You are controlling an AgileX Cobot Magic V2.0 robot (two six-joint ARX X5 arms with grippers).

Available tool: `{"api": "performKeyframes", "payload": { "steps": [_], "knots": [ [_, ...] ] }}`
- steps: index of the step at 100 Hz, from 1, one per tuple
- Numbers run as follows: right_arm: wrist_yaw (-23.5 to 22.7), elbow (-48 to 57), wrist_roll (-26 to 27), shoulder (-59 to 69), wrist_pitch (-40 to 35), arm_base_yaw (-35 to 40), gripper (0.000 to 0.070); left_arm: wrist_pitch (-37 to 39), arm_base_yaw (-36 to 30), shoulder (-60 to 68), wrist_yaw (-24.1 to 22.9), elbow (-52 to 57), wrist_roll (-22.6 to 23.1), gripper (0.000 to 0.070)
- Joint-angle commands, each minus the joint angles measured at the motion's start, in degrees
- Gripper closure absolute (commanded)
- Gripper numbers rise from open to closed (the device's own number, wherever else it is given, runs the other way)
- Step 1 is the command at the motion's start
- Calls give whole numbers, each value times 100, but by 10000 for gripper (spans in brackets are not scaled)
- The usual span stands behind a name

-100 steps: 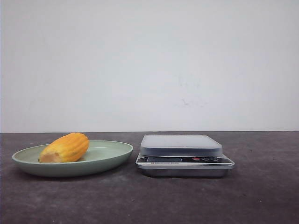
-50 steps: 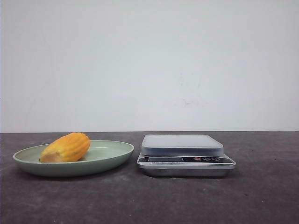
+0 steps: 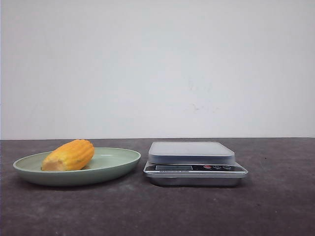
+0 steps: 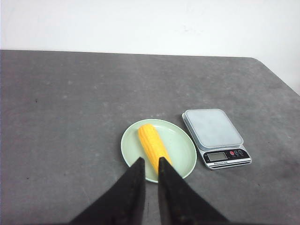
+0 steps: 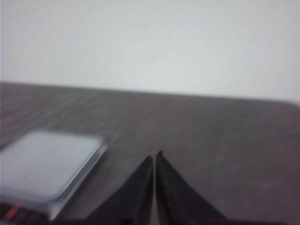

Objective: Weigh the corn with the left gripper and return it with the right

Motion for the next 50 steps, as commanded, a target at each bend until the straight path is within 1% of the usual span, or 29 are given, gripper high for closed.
{"api": "performKeyframes", "payload": {
  "steps": [1,13,19,29,50],
  "knots": [
    [-210,-2,201,-81,-212,-70,700,66,-48,35,-24,109,-28,690],
    [-195,-2,201,-87,-566,-238,700,68,-48,35,-24,111,-28,690],
    [-260,-2,197,-87,-848,-302,700,68,-46,35,-24,111,-28,690],
    [-195,-4,20,-87,-846,-332,700,68,-48,35,-24,111,-28,690],
    [-190,-4,2,-87,-780,-326,700,68,-46,35,-24,111,-28,690]
  ]
}}
